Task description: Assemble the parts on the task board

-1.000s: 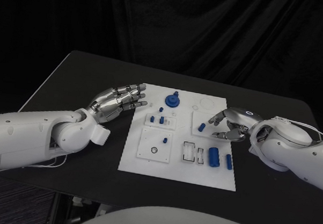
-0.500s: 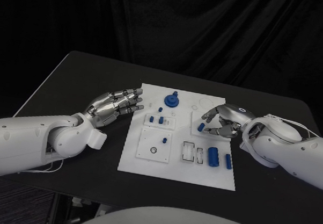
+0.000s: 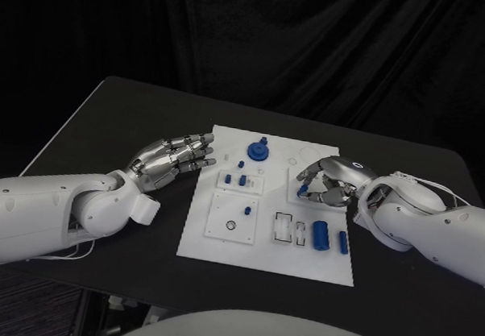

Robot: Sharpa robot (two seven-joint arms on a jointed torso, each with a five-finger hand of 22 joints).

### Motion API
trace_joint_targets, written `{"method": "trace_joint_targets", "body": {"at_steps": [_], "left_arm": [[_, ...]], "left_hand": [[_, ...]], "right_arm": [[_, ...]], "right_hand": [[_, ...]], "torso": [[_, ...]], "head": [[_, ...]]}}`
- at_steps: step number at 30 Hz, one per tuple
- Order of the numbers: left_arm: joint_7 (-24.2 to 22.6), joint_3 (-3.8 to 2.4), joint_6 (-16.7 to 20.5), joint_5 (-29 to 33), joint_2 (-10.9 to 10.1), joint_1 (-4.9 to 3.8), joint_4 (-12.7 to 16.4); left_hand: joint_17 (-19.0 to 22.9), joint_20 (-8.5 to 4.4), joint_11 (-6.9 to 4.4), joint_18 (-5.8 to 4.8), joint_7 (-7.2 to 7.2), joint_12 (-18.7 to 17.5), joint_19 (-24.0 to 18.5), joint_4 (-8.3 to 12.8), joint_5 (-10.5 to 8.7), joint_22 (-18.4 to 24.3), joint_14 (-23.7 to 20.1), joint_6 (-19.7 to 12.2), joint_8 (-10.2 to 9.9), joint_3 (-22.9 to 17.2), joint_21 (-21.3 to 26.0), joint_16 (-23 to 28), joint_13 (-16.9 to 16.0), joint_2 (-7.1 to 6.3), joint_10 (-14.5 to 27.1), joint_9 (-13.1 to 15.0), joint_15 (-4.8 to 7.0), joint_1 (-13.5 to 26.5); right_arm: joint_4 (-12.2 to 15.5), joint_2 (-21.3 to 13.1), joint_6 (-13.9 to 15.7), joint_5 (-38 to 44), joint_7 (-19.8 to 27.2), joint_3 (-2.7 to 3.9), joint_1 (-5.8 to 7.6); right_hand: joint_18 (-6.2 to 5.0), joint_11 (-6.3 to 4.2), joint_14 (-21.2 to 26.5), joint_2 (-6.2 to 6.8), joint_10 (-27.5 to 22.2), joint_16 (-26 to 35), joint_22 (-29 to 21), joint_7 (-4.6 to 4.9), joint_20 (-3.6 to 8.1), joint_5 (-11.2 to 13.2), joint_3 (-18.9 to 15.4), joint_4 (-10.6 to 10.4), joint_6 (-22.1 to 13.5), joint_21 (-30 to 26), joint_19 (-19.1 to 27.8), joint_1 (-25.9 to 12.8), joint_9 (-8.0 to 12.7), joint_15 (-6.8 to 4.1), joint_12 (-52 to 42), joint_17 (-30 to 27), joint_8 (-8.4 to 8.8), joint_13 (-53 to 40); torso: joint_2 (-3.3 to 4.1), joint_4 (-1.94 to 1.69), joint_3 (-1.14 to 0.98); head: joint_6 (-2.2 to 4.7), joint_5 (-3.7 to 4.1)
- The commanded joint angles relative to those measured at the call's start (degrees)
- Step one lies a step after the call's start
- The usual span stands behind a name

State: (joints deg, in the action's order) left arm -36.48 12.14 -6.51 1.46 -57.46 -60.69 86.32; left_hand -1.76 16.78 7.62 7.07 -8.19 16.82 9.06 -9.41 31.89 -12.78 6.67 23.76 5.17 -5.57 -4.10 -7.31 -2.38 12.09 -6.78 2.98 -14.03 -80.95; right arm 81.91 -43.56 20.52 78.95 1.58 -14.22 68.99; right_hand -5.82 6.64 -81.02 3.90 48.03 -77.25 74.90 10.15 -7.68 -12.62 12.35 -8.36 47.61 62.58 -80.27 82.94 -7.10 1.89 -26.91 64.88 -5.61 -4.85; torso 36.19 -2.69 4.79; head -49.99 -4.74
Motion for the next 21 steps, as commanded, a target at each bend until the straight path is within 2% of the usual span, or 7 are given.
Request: {"method": "trace_joint_targets", "body": {"at_steps": [1, 5, 7, 10, 14, 21], "left_arm": [[-1.2, -0.05, -0.9, -0.1, 0.1, 0.08, 0.2], [-1.2, -0.05, -0.9, -0.1, 0.1, 0.09, 0.2], [-1.3, -0.05, -0.9, -0.1, 0.1, 0.09, 0.2], [-1.4, -0.05, -0.9, -0.1, 0.0, 0.10, 0.3], [-1.3, -0.05, -0.9, -0.1, 0.0, 0.10, 0.3], [-1.1, -0.05, -0.9, -0.1, 0.0, 0.11, 0.2]], "left_hand": [[0.0, -0.06, 0.52, -0.97, -0.13, 0.4, 0.1, 0.0, 0.17, 0.1, -0.4, 0.4, 0.4, -0.3, -0.1, -0.2, -0.1, -0.19, 0.0, 0.0, -0.15, 0.2], [0.0, -0.06, 0.55, -0.96, -0.14, 0.3, 0.2, 0.0, 0.19, 0.0, -0.4, 0.3, 0.4, -0.3, -0.1, -0.2, -0.1, -0.19, 0.0, 0.0, -0.16, 0.2], [0.0, -0.06, 0.57, -0.96, -0.14, 0.3, 0.2, 0.0, 0.21, 0.0, -0.4, 0.3, 0.4, -0.4, -0.1, -0.2, -0.1, -0.19, 0.0, 0.0, -0.16, 0.1], [0.0, -0.04, 0.64, -0.96, -0.20, 0.4, 0.1, 0.0, 0.29, 0.1, -0.4, 0.3, 0.4, -0.5, -0.1, -0.2, -0.1, -0.21, 0.0, 0.0, -0.19, 0.1], [0.0, -0.03, 0.69, -0.95, -0.31, 0.4, 0.2, 0.0, 0.34, 0.0, -0.4, 0.5, 0.4, -0.7, -0.1, -0.2, -0.1, -0.23, 0.0, 0.1, -0.20, 0.0], [0.0, -0.03, 0.69, -0.95, -0.31, 0.4, 0.2, 0.0, 0.34, 0.0, -0.4, 0.5, 0.4, -0.7, -0.1, -0.2, -0.1, -0.23, 0.0, 0.1, -0.20, 0.0]], "right_arm": [[-0.1, 0.1, 1.0, -0.7, 0.9, 0.04, -0.18], [-0.2, 0.2, 1.0, -0.7, 1.1, 0.04, -0.19], [-0.1, 0.1, 1.3, -0.7, 1.2, 0.04, -0.19], [-0.1, -0.1, 1.6, -0.7, 1.3, 0.04, -0.20], [-0.1, -0.2, 1.9, -0.7, 1.3, 0.04, -0.20], [-0.1, -0.2, 0.9, -0.7, 0.5, 0.04, -0.20]], "right_hand": [[0.45, 0.01, -0.7, -0.01, 0.6, -0.5, 8.0, -0.07, -0.05, -0.3, 0.6, 0.0, 0.5, 0.7, -0.7, 0.5, -0.1, 0.01, -0.3, 0.4, -0.47, -0.1], [0.52, -0.11, -1.0, 0.01, 1.2, -0.7, 8.1, -0.17, 0.11, -1.2, 1.5, 0.4, 1.6, 1.2, -1.0, 1.2, -0.4, -0.14, -0.3, 0.8, -0.89, 0.0], [0.69, -0.12, -1.2, -0.19, 2.1, -0.9, 8.3, -0.12, 0.23, -4.0, 3.0, 1.2, 2.9, 2.0, -1.3, 2.5, -0.8, -0.38, -0.3, 1.2, -1.48, 0.1], [0.79, -0.41, -1.4, -0.04, 3.4, -1.0, 8.5, -0.40, 0.43, -5.1, 4.7, 1.8, 4.8, 2.7, -1.6, 3.1, -1.3, -0.46, -0.1, 1.5, -2.20, 0.3], [0.81, -0.73, -1.6, 0.02, 4.4, -1.0, 8.5, -0.87, 0.64, -5.4, 5.9, 2.4, 6.8, 3.0, -1.6, 3.5, -2.0, -0.70, 0.1, 1.6, -3.11, 0.4], [0.79, -0.77, -1.5, 0.51, 4.6, -0.9, 8.5, -0.96, 0.78, -5.5, 6.5, 2.7, 7.4, 2.9, -1.6, 3.2, -2.4, -0.76, 0.5, 1.4, -3.28, 0.6]], "torso": [[-0.01, -0.02, 0.00], [-0.02, -0.01, 0.01], [-0.01, 0.02, 0.01], [-0.02, -0.01, 0.00], [-0.03, -0.01, 0.00], [-0.08, 0.04, 0.01]], "head": [[-0.01, -0.04], [-0.01, -0.12], [-0.01, -0.18], [-0.01, -0.25], [-0.01, -0.27], [-0.01, -0.34]]}}
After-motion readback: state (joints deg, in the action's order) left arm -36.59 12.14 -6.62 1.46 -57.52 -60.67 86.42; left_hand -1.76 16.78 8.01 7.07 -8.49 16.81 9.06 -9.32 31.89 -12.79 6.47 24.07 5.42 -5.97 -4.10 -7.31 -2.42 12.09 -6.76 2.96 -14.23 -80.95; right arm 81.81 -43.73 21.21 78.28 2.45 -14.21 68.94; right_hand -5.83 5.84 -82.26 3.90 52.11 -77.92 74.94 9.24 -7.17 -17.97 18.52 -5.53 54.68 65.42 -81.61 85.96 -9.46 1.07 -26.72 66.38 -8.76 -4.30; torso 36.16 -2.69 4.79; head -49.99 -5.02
